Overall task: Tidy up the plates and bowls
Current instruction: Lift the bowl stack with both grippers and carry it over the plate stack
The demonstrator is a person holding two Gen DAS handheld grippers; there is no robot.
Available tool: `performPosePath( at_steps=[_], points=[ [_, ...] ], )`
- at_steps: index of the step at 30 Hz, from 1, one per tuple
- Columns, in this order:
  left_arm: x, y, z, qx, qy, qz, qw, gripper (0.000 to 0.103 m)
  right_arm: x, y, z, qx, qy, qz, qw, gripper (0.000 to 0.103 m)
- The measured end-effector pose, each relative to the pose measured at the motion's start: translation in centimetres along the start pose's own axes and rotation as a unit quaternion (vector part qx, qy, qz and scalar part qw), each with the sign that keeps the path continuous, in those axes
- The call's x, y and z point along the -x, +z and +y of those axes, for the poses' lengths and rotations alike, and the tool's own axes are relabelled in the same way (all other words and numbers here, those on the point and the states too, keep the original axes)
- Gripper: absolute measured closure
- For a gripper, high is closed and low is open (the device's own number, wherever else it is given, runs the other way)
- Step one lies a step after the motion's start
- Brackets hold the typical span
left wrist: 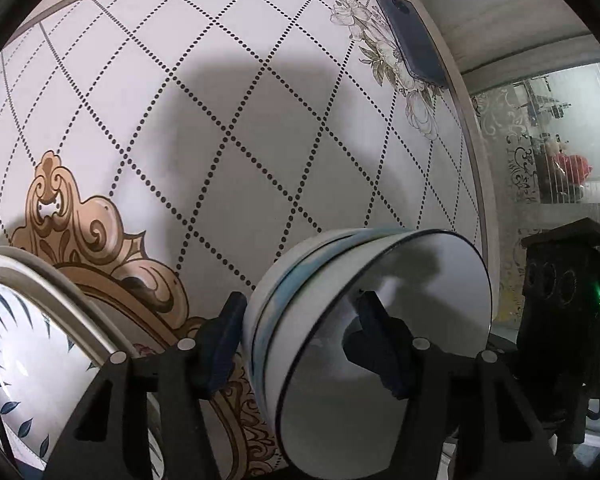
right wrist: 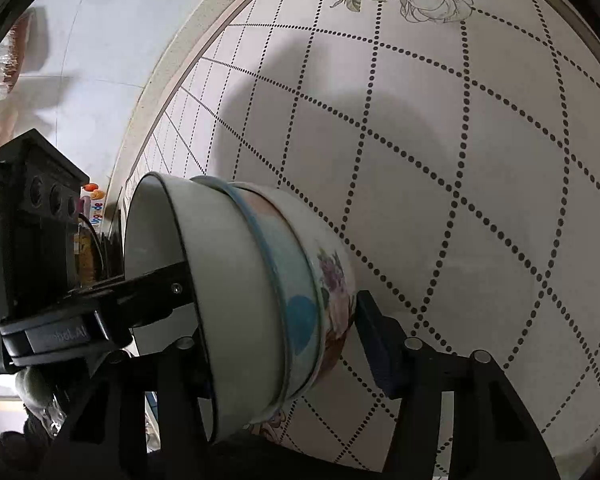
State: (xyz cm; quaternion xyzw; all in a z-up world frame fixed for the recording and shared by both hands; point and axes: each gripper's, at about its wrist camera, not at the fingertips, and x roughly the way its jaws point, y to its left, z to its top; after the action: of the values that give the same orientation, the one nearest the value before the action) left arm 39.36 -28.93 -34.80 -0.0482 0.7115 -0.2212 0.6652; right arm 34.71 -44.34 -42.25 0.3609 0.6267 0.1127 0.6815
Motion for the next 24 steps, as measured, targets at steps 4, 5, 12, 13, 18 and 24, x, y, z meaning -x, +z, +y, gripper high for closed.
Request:
performPosePath(
  at_steps=[4,5,12,13,18,24],
  points=[
    [0.3,-0.1,0.2,0.01,0.005,0.004,0.9999,0.05,-0.3,-0.1,0.1,-0.009,0.001,-0.001,1.0,0.044],
    [0.4,-0.2,0.4,0.009,0.007,0.003,0.9999,0.05,-0.4,-0.1,0.2,-0.009,0.001,0.001,1.0,0.044],
    [2.1,-0.6,0.8,0.013,0.013,-0.007,0.9998,0.05,-0.6,-0.2,1.0,-0.01,0.004,-0.001,1.0,0.044],
    [2.6,-0.8,1.0,0.014,0.013,-0.009,0.9998,0.05,-0.5,-0.2,1.3,-0.01,0.005,-0.003,1.0,0.044],
    [4.7,-0.8,1.6,0.023,0.011,-0.025,0.9994,0.05,-0.1,0.2,3.2,0.004,0.005,-0.006,1.0,0.044],
    [8.0,-1.4,3.8,0.051,0.007,-0.058,0.997,0.05,-0.1,0.6,6.9,0.04,0.007,-0.001,0.999,0.044]
  ],
)
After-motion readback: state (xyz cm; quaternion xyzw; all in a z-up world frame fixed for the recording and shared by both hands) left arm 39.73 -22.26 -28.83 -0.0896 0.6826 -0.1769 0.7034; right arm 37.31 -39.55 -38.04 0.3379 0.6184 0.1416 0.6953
